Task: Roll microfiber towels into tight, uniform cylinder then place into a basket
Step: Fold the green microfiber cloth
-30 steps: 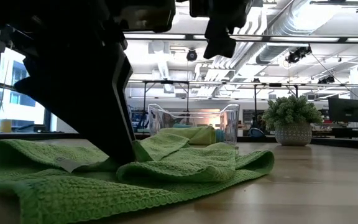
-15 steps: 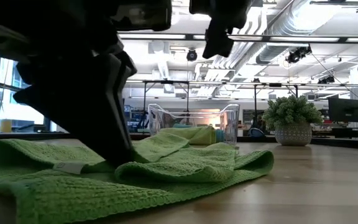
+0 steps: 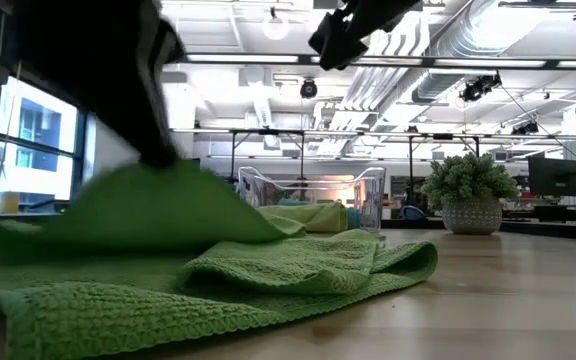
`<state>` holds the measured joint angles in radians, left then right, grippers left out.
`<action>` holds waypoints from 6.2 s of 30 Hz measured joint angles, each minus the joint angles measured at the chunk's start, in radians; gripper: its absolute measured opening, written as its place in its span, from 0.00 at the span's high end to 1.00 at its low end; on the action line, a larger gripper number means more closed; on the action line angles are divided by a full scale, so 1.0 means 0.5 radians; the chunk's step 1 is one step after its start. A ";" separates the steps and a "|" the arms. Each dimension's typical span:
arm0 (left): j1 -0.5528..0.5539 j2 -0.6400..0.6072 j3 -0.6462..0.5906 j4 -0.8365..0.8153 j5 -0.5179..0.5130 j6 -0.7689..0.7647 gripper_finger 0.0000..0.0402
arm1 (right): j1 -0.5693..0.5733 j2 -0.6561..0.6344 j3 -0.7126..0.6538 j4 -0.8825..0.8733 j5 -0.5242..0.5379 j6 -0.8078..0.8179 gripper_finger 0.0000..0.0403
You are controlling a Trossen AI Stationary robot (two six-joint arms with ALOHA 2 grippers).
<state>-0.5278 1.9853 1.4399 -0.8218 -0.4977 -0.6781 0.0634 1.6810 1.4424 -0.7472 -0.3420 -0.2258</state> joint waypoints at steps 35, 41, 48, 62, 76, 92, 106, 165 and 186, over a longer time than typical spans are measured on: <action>-0.063 -0.521 -0.002 -0.484 -0.344 -0.148 1.00 | 0.043 0.008 -1.403 1.651 1.258 1.161 0.48; -0.063 -0.525 0.000 -0.513 -0.345 -0.142 1.00 | 0.013 0.061 -1.403 1.556 1.169 1.391 0.48; -0.063 -0.524 0.000 -0.530 -0.345 -0.141 1.00 | 0.024 0.192 -1.393 1.589 1.188 1.376 0.49; -0.063 -0.523 0.000 -0.580 -0.345 -0.125 1.00 | 0.062 0.195 -1.393 1.507 1.191 1.391 0.97; -0.034 -0.585 0.152 -0.799 -0.695 -0.322 1.00 | 0.067 -0.520 -1.411 1.062 1.128 1.294 1.00; 0.053 -0.833 0.311 -0.925 -0.916 -0.101 1.00 | 0.257 -1.462 -1.405 0.952 1.593 0.665 1.00; 0.231 -1.085 0.311 -0.907 -1.052 0.097 1.00 | 0.323 -1.537 -1.107 0.749 1.925 -0.142 1.00; -0.273 -0.609 -0.648 0.623 -0.418 -0.793 1.00 | 1.353 -0.676 -1.452 1.056 1.443 1.273 1.00; -0.164 -0.609 -0.655 0.189 -0.569 -1.100 1.00 | 1.089 -0.675 -1.455 0.828 1.630 1.761 1.00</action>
<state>-0.6097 1.6806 1.1126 -0.7275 -0.7821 -1.2283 0.6079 1.3434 0.7151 -0.3334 0.4732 0.6548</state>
